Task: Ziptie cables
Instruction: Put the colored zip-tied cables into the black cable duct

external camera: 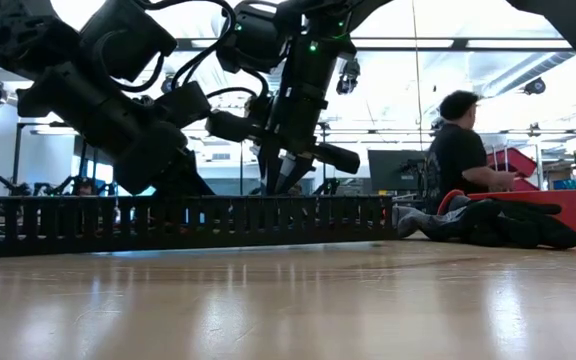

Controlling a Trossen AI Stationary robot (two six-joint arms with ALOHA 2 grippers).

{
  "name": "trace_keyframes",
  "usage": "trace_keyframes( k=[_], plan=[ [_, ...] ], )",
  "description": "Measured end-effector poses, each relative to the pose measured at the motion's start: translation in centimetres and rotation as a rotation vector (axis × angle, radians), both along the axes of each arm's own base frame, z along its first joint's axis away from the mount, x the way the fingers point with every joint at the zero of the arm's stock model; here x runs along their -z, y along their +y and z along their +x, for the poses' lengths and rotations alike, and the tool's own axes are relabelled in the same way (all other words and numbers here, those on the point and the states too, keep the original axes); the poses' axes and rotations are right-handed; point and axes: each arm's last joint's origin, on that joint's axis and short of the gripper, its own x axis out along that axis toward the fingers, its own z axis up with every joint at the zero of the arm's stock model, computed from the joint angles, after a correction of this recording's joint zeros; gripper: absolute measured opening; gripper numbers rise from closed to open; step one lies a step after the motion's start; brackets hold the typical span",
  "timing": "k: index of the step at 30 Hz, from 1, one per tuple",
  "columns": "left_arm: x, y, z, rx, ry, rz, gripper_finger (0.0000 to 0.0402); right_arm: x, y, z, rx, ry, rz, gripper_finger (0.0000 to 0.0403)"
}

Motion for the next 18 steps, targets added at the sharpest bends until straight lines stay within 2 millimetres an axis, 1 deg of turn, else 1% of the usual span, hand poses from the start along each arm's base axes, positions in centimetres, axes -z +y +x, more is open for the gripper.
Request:
trace_keyframes(
  k=[5,18],
  plan=[
    [-0.19,0.02,0.11,-0.001,-0.019,0.007,0.0,-0.12,-0.14,0.24,0.039,-0.034,-0.039,0.0],
    [-0.22,-0.07,0.08,-0.007,-0.027,0.029,0.0,-0.22,0.26,0.02,0.071,-0.02,-0.096,0.0]
  ],
)
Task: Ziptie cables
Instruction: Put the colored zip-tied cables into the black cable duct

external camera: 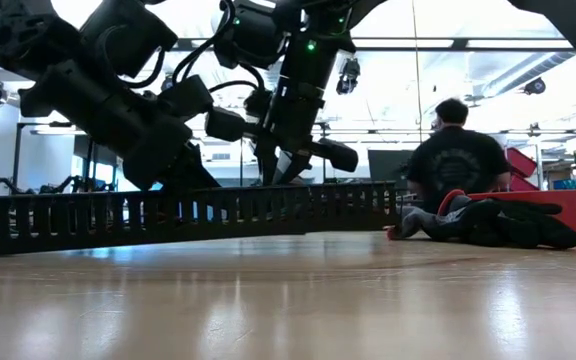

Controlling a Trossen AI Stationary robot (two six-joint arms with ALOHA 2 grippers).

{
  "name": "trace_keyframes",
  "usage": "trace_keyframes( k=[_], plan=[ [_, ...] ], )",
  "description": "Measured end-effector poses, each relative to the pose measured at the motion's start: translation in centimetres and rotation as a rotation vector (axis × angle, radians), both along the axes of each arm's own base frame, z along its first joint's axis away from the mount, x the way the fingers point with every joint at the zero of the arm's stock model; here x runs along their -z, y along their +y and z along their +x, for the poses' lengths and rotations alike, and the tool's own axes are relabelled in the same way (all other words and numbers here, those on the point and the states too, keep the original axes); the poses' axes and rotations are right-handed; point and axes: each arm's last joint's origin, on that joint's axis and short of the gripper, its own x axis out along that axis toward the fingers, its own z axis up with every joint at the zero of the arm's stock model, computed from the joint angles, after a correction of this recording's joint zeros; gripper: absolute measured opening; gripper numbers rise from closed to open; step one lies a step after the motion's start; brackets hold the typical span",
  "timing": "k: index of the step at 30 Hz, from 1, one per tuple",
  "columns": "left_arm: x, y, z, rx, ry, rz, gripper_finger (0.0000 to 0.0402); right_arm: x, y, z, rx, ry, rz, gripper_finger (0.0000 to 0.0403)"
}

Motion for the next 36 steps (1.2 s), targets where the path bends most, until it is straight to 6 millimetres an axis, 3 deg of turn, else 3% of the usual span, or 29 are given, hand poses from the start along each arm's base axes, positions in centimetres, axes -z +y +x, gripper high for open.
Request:
trace_keyframes(
  k=[16,25,36],
  plan=[
    [0.1,0.0,-0.1,0.057,-0.057,-0.105,0.0,0.2,3.2,-0.9,-0.058,0.081,-0.093,0.0],
    [0.7,0.7,-0.8,0.031,-0.072,-0.144,0.0,-1.6,5.3,-1.5,-0.053,0.035,-0.177,0.0],
    [1.0,1.3,-0.9,0.018,-0.039,-0.221,0.0,-2.0,7.2,-3.1,-0.125,0.156,-0.034,0.0]
  ],
)
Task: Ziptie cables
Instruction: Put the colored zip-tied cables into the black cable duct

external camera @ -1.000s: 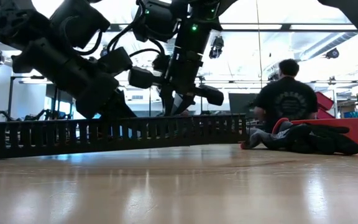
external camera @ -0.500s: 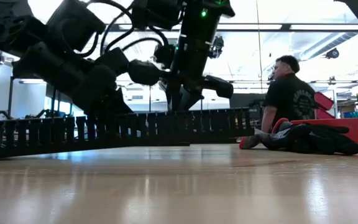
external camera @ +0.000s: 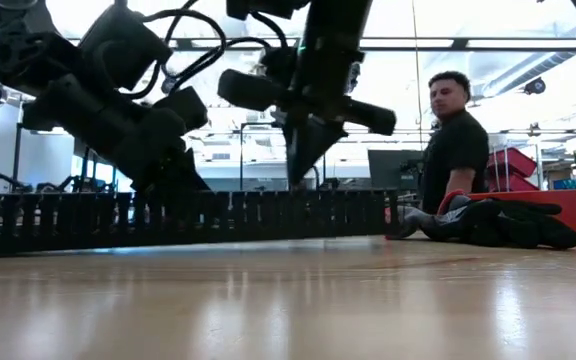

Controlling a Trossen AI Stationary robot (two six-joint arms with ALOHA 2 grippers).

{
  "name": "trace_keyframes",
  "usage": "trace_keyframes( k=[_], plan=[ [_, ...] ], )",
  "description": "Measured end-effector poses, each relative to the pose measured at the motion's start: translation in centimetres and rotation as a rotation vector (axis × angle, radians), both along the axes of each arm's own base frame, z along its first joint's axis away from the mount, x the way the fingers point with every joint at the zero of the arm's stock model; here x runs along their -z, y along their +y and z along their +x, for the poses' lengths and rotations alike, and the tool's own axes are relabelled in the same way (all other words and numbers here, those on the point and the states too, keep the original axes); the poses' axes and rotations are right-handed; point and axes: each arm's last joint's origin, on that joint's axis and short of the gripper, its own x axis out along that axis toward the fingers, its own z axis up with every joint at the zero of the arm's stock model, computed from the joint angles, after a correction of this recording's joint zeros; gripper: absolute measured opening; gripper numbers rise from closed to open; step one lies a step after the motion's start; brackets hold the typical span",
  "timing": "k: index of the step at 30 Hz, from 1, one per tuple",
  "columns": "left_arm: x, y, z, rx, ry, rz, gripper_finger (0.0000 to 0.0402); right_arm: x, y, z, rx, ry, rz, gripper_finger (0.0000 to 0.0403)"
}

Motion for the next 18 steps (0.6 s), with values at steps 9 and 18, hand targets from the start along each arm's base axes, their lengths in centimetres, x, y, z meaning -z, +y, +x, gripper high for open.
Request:
trace_keyframes(
  k=[9,18],
  plan=[
    [0.01,0.5,0.05,-0.051,-0.008,-0.045,0.0,0.04,0.27,0.1,-0.008,-0.003,0.077,0.0],
    [-0.02,0.52,0.08,-0.045,-0.01,-0.034,0.0,0.26,-0.5,0.58,-0.005,-0.025,0.07,0.0]
  ],
)
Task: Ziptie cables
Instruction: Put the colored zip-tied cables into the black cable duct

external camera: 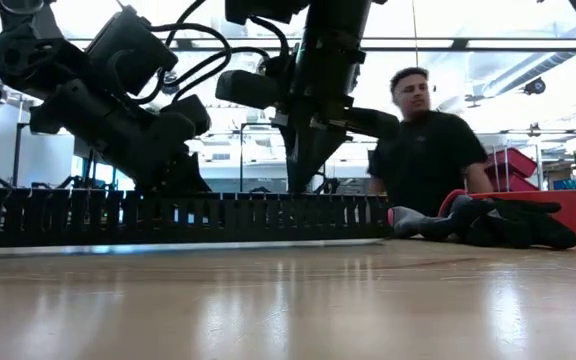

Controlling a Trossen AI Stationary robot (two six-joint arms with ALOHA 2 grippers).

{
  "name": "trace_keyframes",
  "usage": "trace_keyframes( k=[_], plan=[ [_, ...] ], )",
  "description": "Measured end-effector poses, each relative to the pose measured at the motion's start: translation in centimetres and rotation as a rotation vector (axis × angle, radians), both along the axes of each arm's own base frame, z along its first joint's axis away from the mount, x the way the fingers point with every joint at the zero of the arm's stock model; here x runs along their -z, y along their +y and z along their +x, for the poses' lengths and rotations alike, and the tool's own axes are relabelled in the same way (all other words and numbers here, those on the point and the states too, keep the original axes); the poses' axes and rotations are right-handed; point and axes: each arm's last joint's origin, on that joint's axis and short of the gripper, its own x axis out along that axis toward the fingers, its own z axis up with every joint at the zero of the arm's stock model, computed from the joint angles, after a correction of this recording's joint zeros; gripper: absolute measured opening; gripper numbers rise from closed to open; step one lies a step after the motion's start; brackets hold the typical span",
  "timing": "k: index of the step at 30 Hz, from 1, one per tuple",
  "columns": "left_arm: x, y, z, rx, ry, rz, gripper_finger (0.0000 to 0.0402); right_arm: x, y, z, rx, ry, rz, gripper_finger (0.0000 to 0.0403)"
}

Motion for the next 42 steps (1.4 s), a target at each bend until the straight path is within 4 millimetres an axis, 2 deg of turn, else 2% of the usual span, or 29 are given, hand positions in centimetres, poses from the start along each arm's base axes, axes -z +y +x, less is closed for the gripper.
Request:
trace_keyframes(
  k=[9,14,20,22,31,36,42],
  plan=[
    [0.0,0.0,0.0,0.002,0.0,0.003,0.0,0.0,-0.1,0.1,0.001,-0.004,0.0,0.0],
    [0.0,0.0,0.0,0.002,0.0,0.003,0.0,0.1,-0.8,0.2,0.017,-0.009,0.002,0.0],
    [0.0,0.0,0.0,0.003,0.004,0.002,0.0,2.3,-1.8,0.9,-0.005,0.02,0.043,0.0],
    [0.1,0.0,0.0,0.002,0.005,0.003,0.0,2.9,-1.9,1.2,-0.018,0.016,0.008,0.0],
    [0.0,0.0,0.0,0.003,0.005,0.011,0.0,2.4,-2.4,1.5,-0.04,-0.013,-0.052,0.0002],
    [0.0,0.0,0.0,0.003,0.002,0.01,0.0,2.1,-2.7,1.4,-0.066,0.004,-0.06,0.0038],
    [0.0,0.0,0.0,0.004,0.004,0.01,0.0,0.7,-2.7,0.9,-0.083,0.007,-0.057,0.0124]
  ],
)
